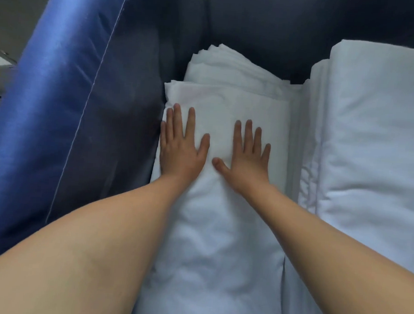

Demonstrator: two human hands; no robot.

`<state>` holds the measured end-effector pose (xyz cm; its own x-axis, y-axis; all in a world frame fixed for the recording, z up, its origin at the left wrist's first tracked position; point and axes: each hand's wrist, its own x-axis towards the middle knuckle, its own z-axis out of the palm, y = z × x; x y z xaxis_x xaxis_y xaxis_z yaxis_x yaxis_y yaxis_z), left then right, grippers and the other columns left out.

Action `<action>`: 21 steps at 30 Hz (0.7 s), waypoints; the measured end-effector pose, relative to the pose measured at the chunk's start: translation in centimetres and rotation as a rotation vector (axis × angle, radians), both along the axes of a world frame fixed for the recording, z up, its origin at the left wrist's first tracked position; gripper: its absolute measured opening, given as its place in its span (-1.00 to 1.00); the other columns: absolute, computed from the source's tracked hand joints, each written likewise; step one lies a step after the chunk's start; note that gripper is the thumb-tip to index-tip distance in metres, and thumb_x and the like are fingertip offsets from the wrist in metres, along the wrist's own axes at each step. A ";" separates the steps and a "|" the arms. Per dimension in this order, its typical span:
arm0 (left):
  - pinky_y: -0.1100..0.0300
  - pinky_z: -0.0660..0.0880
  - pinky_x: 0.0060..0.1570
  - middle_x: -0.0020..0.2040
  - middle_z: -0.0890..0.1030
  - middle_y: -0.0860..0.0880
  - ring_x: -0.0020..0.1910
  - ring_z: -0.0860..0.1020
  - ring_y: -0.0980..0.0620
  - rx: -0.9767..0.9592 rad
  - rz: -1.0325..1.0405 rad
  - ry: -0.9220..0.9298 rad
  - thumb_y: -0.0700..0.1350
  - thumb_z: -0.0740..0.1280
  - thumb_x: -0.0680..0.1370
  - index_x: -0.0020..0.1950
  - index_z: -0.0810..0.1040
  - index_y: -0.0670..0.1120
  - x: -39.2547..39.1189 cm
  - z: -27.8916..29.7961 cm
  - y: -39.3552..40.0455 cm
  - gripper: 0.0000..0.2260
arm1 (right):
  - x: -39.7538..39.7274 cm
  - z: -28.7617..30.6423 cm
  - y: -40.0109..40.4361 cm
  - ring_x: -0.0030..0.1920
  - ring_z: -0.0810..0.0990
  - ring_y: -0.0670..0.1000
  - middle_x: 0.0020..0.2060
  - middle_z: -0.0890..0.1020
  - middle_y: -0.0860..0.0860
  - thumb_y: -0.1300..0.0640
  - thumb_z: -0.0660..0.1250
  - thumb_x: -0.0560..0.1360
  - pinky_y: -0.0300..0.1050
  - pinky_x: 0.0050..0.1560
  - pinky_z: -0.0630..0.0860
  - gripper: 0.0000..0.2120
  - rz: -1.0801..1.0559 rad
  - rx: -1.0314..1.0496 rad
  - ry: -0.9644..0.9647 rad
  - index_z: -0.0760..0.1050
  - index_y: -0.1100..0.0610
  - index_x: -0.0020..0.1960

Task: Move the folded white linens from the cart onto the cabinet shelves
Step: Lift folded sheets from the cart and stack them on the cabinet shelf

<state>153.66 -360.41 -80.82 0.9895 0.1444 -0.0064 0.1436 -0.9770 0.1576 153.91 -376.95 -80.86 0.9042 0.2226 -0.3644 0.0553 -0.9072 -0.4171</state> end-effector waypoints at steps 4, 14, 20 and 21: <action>-0.03 -0.14 0.58 0.65 -0.11 -0.11 0.62 -0.16 -0.07 -0.030 0.015 0.001 0.23 -0.04 0.63 0.65 -0.03 -0.02 0.2 -1.1 0.6 -0.36 | 0.1 -1.1 0.2 0.55 -0.42 0.14 0.55 -0.42 0.02 -0.40 0.05 0.54 0.28 0.51 -0.30 -0.08 0.008 -0.010 -0.042 -0.50 -0.03 0.53; -0.04 -0.21 0.57 0.64 -0.17 -0.17 0.61 -0.21 -0.11 0.028 -0.004 0.074 0.23 -0.11 0.63 0.64 -0.13 -0.06 0.3 -1.0 0.5 -0.34 | 0.2 -1.1 0.3 0.54 -0.42 0.15 0.54 -0.44 0.04 -0.39 0.04 0.55 0.31 0.50 -0.31 -0.08 0.032 -0.049 -0.002 -0.52 -0.01 0.52; -0.09 -0.20 0.56 0.63 -0.19 -0.19 0.61 -0.21 -0.13 0.045 0.018 0.089 0.22 -0.03 0.66 0.64 -0.18 -0.07 -1.8 -0.3 -0.5 -0.34 | -1.5 -0.1 -0.4 0.56 -0.37 0.14 0.56 -0.38 0.06 -0.29 0.08 0.59 0.29 0.52 -0.26 -0.12 0.012 -0.025 0.054 -0.45 0.04 0.57; -0.11 -0.21 0.56 0.63 -0.18 -0.20 0.61 -0.20 -0.14 0.061 0.011 0.088 0.23 -0.04 0.64 0.64 -0.18 -0.07 -3.1 -0.5 -0.7 -0.32 | -2.9 -0.2 -0.5 0.56 -0.37 0.14 0.56 -0.38 0.08 -0.29 0.03 0.60 0.29 0.52 -0.28 -0.14 0.013 -0.045 0.062 -0.44 0.07 0.57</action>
<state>150.56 -361.15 -81.32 0.9838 0.1583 -0.0843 0.1654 -0.9827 0.0840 151.06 -377.44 -81.07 0.8765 0.2162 -0.4301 0.0424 -0.9246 -0.3786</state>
